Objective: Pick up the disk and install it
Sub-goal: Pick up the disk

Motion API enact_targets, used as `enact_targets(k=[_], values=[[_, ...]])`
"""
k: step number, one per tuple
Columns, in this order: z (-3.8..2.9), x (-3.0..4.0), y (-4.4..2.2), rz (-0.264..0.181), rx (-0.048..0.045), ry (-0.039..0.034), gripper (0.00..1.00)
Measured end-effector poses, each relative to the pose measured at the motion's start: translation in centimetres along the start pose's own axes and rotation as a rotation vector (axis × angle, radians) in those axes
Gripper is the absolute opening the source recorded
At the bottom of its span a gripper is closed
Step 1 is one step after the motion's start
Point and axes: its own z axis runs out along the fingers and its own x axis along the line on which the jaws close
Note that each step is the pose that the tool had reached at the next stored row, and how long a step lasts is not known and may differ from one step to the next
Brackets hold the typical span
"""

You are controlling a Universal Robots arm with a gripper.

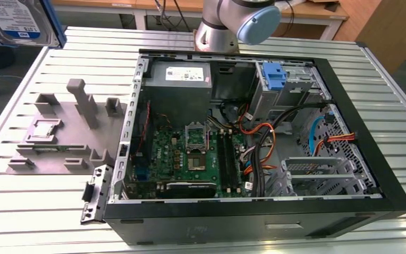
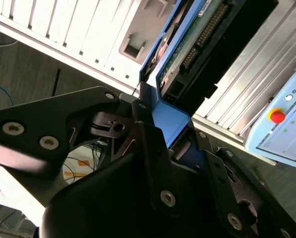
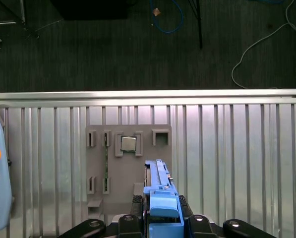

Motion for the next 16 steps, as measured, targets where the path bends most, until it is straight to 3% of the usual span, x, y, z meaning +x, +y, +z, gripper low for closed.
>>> enact_targets(k=[16], values=[[0.0,-0.01,-0.35,0.0,-0.0001,0.0001,0.36]])
